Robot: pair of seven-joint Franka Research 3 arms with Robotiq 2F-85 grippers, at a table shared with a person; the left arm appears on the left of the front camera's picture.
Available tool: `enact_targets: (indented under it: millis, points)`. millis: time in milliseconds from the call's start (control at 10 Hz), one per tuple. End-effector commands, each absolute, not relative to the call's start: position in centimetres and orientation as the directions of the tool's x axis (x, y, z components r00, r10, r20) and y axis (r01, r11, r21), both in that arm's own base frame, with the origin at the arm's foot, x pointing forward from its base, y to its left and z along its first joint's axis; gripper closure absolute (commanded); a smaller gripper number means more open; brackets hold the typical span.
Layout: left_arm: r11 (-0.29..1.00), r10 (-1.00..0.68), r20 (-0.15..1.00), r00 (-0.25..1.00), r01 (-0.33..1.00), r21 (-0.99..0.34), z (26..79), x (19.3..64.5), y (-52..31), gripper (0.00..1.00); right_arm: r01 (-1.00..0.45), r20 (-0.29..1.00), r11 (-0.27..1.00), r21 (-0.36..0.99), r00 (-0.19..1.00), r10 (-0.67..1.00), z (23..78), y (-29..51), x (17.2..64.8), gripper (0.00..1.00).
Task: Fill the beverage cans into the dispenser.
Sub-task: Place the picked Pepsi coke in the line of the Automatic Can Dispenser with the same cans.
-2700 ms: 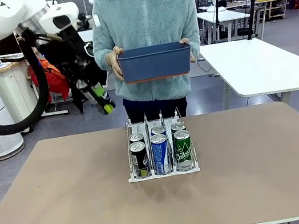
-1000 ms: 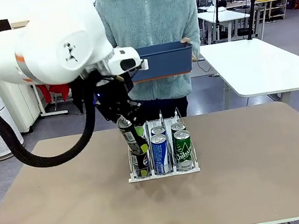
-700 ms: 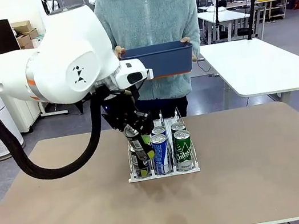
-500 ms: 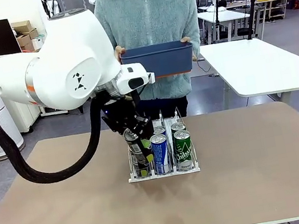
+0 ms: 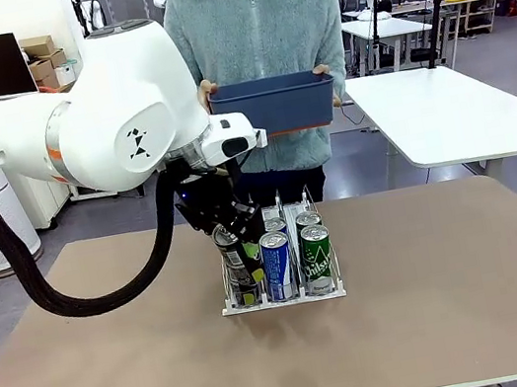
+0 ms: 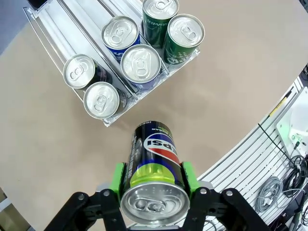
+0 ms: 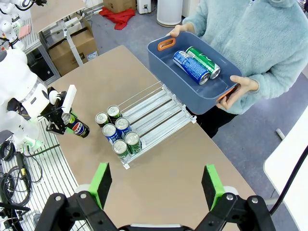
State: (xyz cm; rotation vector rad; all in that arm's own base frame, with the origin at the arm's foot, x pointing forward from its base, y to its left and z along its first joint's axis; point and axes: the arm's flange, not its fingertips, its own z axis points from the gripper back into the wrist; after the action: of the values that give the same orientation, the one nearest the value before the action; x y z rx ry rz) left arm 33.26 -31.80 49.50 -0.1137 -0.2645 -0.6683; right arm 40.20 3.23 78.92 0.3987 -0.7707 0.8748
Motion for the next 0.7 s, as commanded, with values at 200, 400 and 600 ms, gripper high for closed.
enact_targets:
  millis: [200, 400, 600]
  points:
    - [0.779, -0.602, 0.28, 0.748, 0.627, 0.0, 48.4, 32.8, -31.8, 0.42, -0.805, 0.743, 0.593, 0.015, 0.405, 0.532, 78.8, 3.3, 40.2, 0.0]
    - [0.783, -0.598, 0.273, 0.754, 0.622, -0.003, 47.9, 32.6, -32.1, 0.42, -0.805, 0.743, 0.593, 0.015, 0.405, 0.532, 78.8, 3.3, 40.2, 0.0]
    - [0.783, -0.606, 0.258, 0.753, 0.621, 0.028, 47.0, 32.9, -32.3, 0.42, -0.805, 0.743, 0.593, 0.015, 0.405, 0.532, 78.8, 3.3, 40.2, 0.0]
